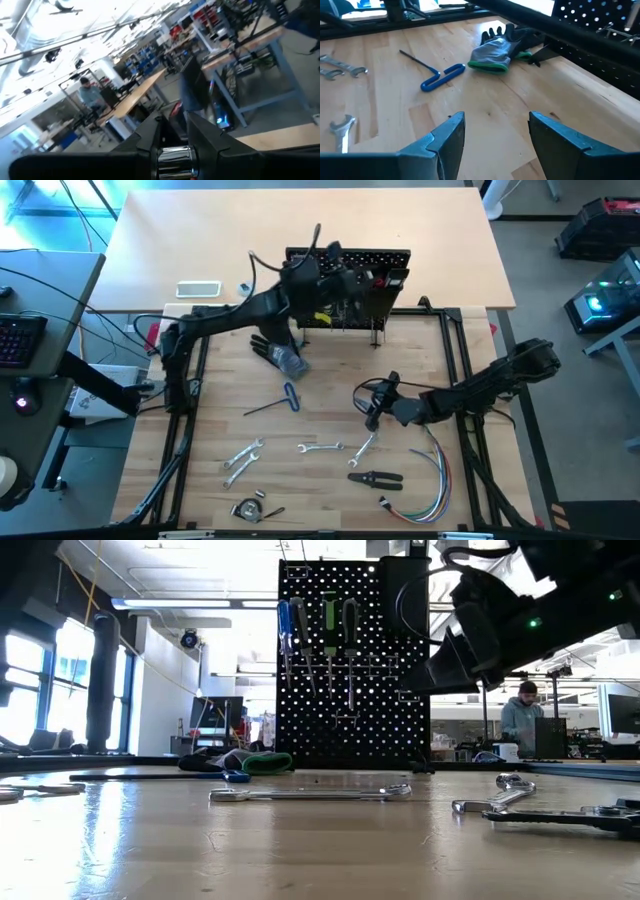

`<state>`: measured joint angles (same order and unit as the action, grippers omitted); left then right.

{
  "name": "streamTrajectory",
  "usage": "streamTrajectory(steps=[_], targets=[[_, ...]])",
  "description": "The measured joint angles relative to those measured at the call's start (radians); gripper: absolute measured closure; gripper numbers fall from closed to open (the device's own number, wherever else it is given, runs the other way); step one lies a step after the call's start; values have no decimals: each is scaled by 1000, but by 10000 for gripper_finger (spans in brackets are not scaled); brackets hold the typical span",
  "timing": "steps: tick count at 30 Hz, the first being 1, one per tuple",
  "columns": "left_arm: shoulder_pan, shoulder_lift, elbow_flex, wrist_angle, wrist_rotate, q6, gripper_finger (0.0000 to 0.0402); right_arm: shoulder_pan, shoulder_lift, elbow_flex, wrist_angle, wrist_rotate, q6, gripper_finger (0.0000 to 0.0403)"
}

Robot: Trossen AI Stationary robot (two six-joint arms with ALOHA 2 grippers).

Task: Hang tools onto peg board
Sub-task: Put the silver socket into the black bin on the pegboard

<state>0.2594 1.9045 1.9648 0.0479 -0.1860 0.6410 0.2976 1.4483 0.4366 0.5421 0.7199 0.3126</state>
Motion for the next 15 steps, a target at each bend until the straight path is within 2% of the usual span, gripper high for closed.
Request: streamTrajectory(steps=[4,15], targets=[[15,37,35,-10,-44,7,333,13,0,0,-1,-3,0,191],[51,70,37,-35,-63,-5,333,20,0,0,1,-14,0,191]])
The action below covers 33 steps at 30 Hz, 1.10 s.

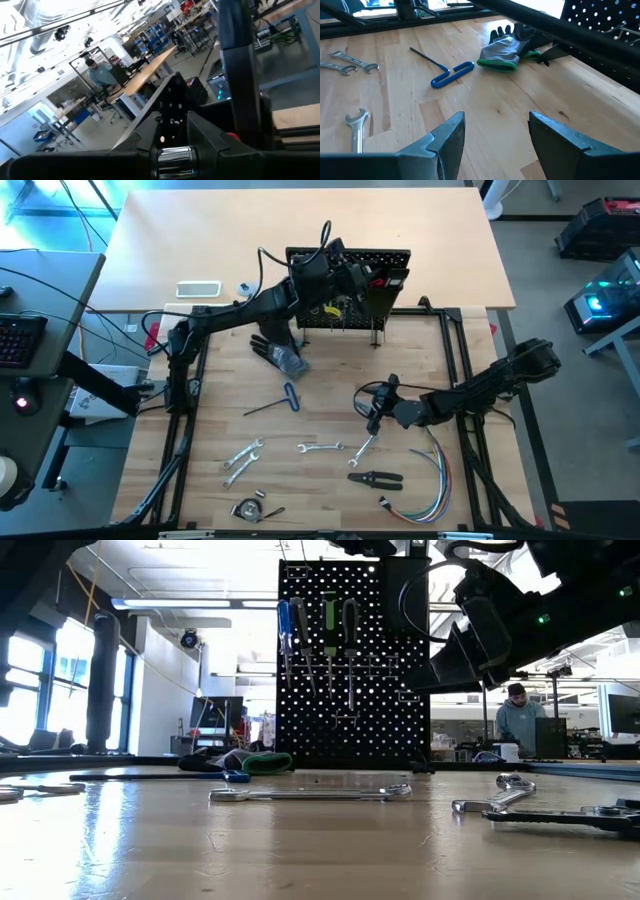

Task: Hang tools onto peg board
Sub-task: Put the silver socket into the black bin on the pegboard, then hang the silver wrench on the pegboard

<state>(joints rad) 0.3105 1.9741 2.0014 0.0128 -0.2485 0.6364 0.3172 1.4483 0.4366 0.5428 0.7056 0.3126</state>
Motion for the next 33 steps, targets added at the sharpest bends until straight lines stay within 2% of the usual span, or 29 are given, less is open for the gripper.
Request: streamTrajectory(steps=[7,18,33], targets=[[4,3,0,-13,9,-4,317,0,0,0,1,0,0,191],[4,3,0,-25,55,-5,315,0,0,0,7,0,3,191],[4,3,0,-33,56,-26,264,0,0,0,7,-1,4,191]])
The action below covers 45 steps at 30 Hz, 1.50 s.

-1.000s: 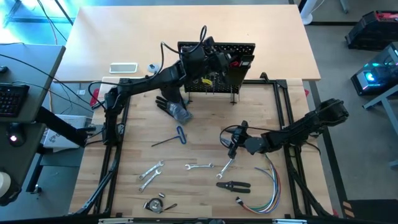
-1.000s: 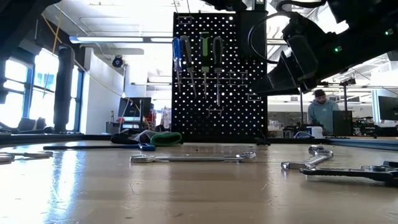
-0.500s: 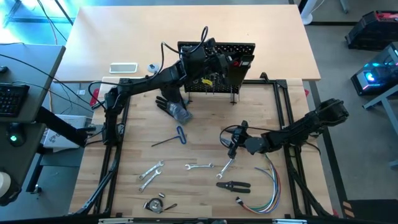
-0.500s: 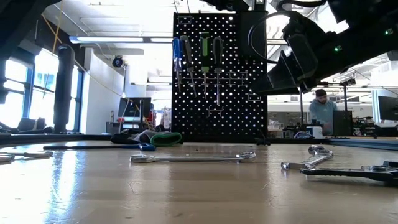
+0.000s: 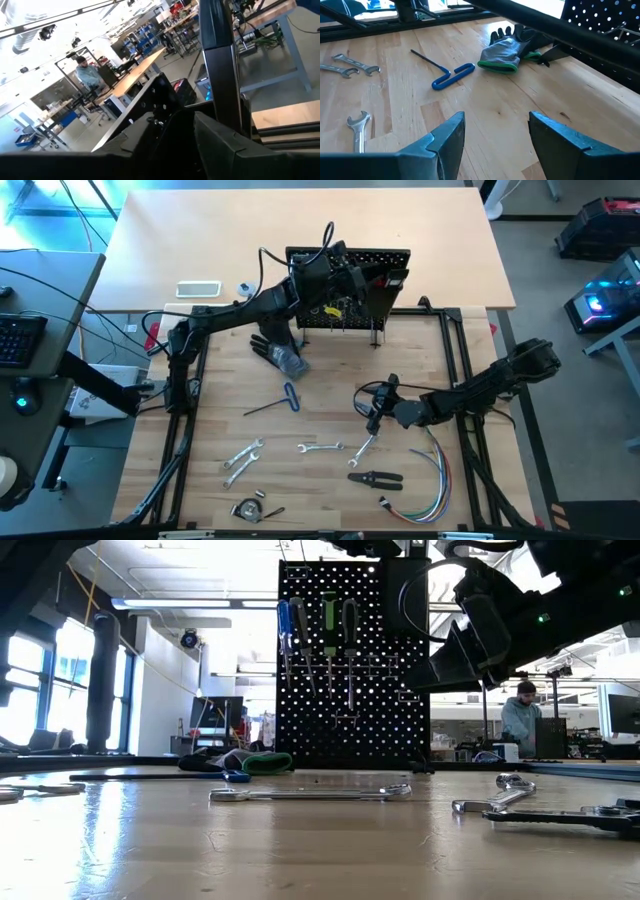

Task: Hang tools onto peg board
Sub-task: Hang the silver wrench on the pegboard

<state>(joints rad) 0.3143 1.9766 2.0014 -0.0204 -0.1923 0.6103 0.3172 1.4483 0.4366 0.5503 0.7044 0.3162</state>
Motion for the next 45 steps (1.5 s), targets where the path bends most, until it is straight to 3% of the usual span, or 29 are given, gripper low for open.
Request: streamTrajectory(steps=[8,18,28,40,45], targets=[[-16,-16,0,-53,-23,2,257,4,0,0,-8,-6,6,191],[-92,-103,-3,-215,-218,97,257,6,0,0,-45,-2,41,191],[-164,-236,-2,-422,-356,95,257,6,0,0,-46,-7,42,191],[-272,-393,-2,-910,-427,-192,257,6,0,0,-57,-34,42,191],[-332,-446,-2,-1073,-427,-341,257,6,0,0,-63,-124,42,191]])
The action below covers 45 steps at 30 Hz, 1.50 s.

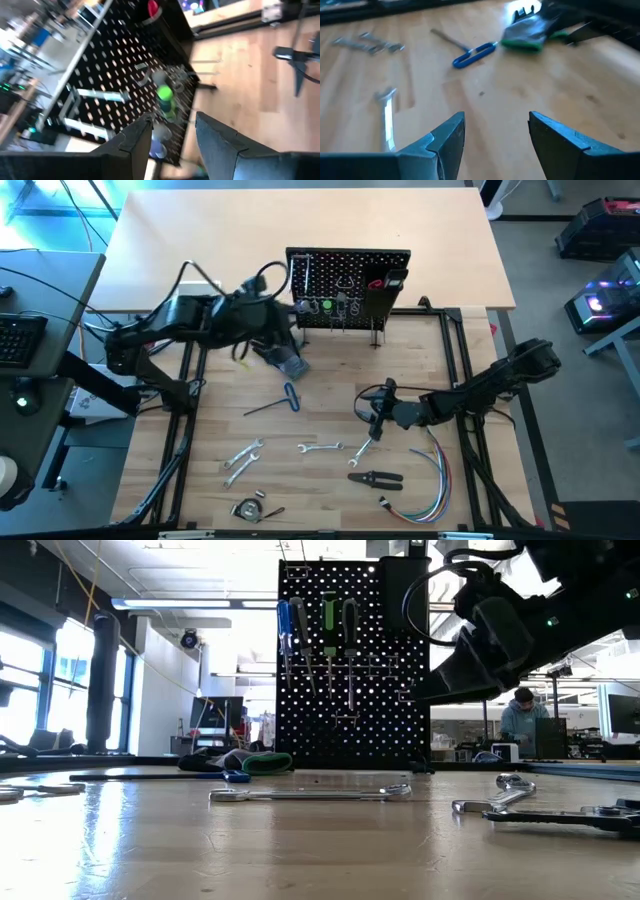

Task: Hang tools onto peg board
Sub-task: Hang the silver wrench on the pegboard

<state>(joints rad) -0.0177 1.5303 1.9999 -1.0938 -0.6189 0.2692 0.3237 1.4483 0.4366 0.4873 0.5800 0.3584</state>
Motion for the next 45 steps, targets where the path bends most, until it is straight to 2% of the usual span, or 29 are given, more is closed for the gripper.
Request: streamTrajectory(steps=[5,9,18,25,30,36,40,45], targets=[[-63,-44,-33,-119,0,-122,257,4,0,0,-43,-133,24,191],[-114,-69,-90,-171,-19,-192,257,33,0,0,-89,-193,53,191],[-203,-120,-310,-162,-35,-287,257,118,0,0,-102,-216,98,191],[-259,-129,-513,-69,-36,-338,257,143,0,0,-217,-212,162,191],[-288,-130,-664,57,-36,-348,257,143,0,0,-255,-227,165,191],[-311,-130,-854,283,-26,-353,257,144,0,0,-257,-300,111,191],[-312,-130,-989,483,31,-342,257,145,0,0,-186,-302,47,191],[-312,-130,-1148,758,166,-320,257,144,0,0,-84,-296,-26,200]])
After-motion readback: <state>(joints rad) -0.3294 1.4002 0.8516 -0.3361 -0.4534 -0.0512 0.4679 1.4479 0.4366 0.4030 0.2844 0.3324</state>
